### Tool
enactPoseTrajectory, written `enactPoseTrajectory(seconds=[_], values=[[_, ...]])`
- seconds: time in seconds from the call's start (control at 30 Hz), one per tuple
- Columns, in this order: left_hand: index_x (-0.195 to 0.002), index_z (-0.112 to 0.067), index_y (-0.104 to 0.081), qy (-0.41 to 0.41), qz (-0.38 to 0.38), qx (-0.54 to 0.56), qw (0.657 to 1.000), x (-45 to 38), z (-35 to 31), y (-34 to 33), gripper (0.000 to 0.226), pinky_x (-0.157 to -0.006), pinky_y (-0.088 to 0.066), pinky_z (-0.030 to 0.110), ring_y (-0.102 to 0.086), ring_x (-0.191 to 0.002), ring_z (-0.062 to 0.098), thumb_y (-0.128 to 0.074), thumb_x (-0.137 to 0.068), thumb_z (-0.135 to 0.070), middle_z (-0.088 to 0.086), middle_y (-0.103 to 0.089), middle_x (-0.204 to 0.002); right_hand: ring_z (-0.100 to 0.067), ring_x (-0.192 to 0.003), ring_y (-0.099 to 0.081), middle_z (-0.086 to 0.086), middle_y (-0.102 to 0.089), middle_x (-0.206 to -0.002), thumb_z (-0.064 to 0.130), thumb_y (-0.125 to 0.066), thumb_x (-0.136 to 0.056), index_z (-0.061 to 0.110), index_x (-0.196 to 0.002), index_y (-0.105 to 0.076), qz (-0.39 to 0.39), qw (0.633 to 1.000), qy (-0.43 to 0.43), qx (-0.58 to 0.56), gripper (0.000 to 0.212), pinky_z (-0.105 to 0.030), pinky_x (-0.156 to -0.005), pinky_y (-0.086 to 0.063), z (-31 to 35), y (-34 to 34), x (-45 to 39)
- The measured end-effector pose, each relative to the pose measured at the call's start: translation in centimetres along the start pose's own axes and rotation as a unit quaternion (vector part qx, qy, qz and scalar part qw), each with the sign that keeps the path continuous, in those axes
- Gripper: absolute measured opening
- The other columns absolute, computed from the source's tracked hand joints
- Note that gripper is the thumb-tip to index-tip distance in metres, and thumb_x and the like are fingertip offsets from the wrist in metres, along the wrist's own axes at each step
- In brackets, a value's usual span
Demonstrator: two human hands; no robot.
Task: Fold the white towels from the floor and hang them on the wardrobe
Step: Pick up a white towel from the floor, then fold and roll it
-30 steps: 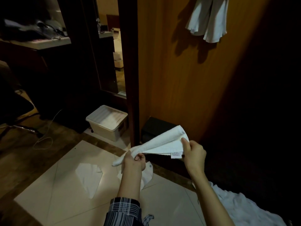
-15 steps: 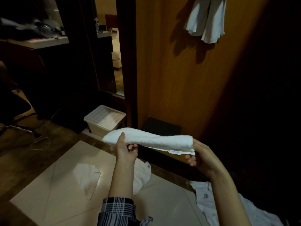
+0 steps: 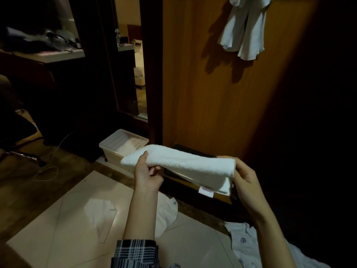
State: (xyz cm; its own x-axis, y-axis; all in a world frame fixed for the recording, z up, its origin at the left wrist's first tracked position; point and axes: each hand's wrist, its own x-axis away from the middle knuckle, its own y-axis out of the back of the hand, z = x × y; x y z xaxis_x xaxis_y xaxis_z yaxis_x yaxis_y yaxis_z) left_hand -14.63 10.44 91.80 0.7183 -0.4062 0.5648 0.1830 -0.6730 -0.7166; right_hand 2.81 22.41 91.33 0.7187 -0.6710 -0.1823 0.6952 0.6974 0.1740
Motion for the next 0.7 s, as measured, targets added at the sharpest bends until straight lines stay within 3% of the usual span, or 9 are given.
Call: enactPoseTrajectory(seconds=[0.1,0.2,0.27,0.33,0.4,0.43,0.5,0.57,0.7], values=[[-0.137,-0.007,-0.041,-0.007,-0.007,-0.011,1.0,0.2,-0.2,-0.2,0.046,-0.034,-0.04,0.014,-0.04,-0.038,0.007,-0.056,-0.094,-0.016,0.004,-0.052,-0.073,-0.01,-0.063,-0.063,0.009,-0.069,-0.09,0.014,-0.045,-0.098,0.021,-0.107,-0.066,0.006,0.999,-0.018,-0.031,0.024,-0.02,-0.045,-0.047,0.3,0.4,0.1],[-0.137,-0.008,-0.042,-0.01,0.001,-0.033,0.999,0.4,-0.2,-0.1,0.047,-0.034,-0.04,0.014,-0.042,-0.038,0.007,-0.057,-0.094,-0.016,0.005,-0.055,-0.078,-0.017,-0.049,-0.057,-0.004,-0.068,-0.078,0.007,-0.046,-0.094,0.012,-0.099,-0.066,0.035,0.989,-0.06,-0.129,0.021,-0.022,-0.036,-0.044,0.1,0.9,0.0],[-0.138,-0.008,-0.042,-0.022,0.014,-0.044,0.999,0.7,-0.3,0.0,0.048,-0.035,-0.04,0.013,-0.055,-0.041,0.005,-0.058,-0.094,-0.017,0.005,-0.059,-0.085,-0.018,-0.045,-0.054,-0.009,-0.064,-0.071,0.006,-0.049,-0.088,0.011,-0.086,-0.065,0.042,0.977,-0.098,-0.186,0.017,-0.021,-0.035,-0.043,0.2,1.0,-0.2],[-0.138,-0.008,-0.043,-0.042,0.025,-0.064,0.997,0.9,-0.3,0.1,0.048,-0.039,-0.043,0.013,-0.071,-0.076,0.011,-0.058,-0.094,-0.02,0.004,-0.064,-0.097,-0.017,-0.046,-0.055,-0.008,-0.063,-0.07,0.001,-0.043,-0.089,0.009,-0.074,-0.061,0.035,0.964,-0.123,-0.231,0.025,-0.021,-0.033,-0.042,0.3,1.0,-0.1],[-0.137,-0.011,-0.044,-0.064,0.043,-0.093,0.993,0.7,-0.4,0.4,0.047,-0.05,-0.048,0.013,-0.064,-0.105,0.027,-0.058,-0.093,-0.024,0.002,-0.062,-0.094,-0.017,-0.049,-0.057,-0.01,-0.062,-0.075,-0.001,-0.032,-0.092,0.008,-0.069,-0.059,0.023,0.949,-0.142,-0.28,0.036,-0.02,-0.033,-0.042,0.4,1.0,0.0],[-0.134,-0.012,-0.046,-0.077,0.054,-0.11,0.989,0.7,-0.6,0.5,0.044,-0.054,-0.05,0.015,-0.062,-0.107,0.031,-0.059,-0.093,-0.025,0.002,-0.061,-0.094,-0.018,-0.055,-0.06,-0.011,-0.062,-0.081,0.003,-0.029,-0.092,0.009,-0.066,-0.059,0.018,0.948,-0.146,-0.283,0.04,-0.021,-0.034,-0.042,0.4,1.1,0.0],[-0.12,-0.016,-0.051,-0.11,0.073,-0.149,0.98,0.6,-1.1,0.7,0.03,-0.058,-0.055,0.02,-0.064,-0.093,0.021,-0.059,-0.093,-0.027,0.002,-0.063,-0.1,-0.022,-0.074,-0.063,-0.011,-0.06,-0.099,0.02,-0.034,-0.09,0.014,-0.063,-0.061,0.025,0.965,-0.136,-0.223,0.038,-0.023,-0.04,-0.045,0.0,1.4,-0.1],[-0.111,-0.022,-0.052,-0.15,0.092,-0.189,0.966,0.5,-1.3,0.9,0.019,-0.066,-0.054,0.023,-0.062,-0.09,0.011,-0.057,-0.093,-0.027,-0.001,-0.064,-0.102,-0.024,-0.087,-0.063,-0.008,-0.058,-0.107,0.038,-0.052,-0.077,0.017,-0.065,-0.06,0.045,0.979,-0.124,-0.155,0.026,-0.024,-0.046,-0.047,-0.2,1.5,-0.2],[-0.12,-0.02,-0.05,-0.202,0.11,-0.201,0.952,0.2,-0.9,1.1,0.026,-0.079,-0.052,0.022,-0.06,-0.094,0.005,-0.055,-0.095,-0.024,-0.007,-0.062,-0.106,-0.017,-0.085,-0.066,-0.004,-0.06,-0.099,0.035,-0.08,-0.054,0.021,-0.072,-0.062,0.056,0.993,-0.103,-0.028,0.029,-0.026,-0.056,-0.054,-0.9,1.7,0.0]])
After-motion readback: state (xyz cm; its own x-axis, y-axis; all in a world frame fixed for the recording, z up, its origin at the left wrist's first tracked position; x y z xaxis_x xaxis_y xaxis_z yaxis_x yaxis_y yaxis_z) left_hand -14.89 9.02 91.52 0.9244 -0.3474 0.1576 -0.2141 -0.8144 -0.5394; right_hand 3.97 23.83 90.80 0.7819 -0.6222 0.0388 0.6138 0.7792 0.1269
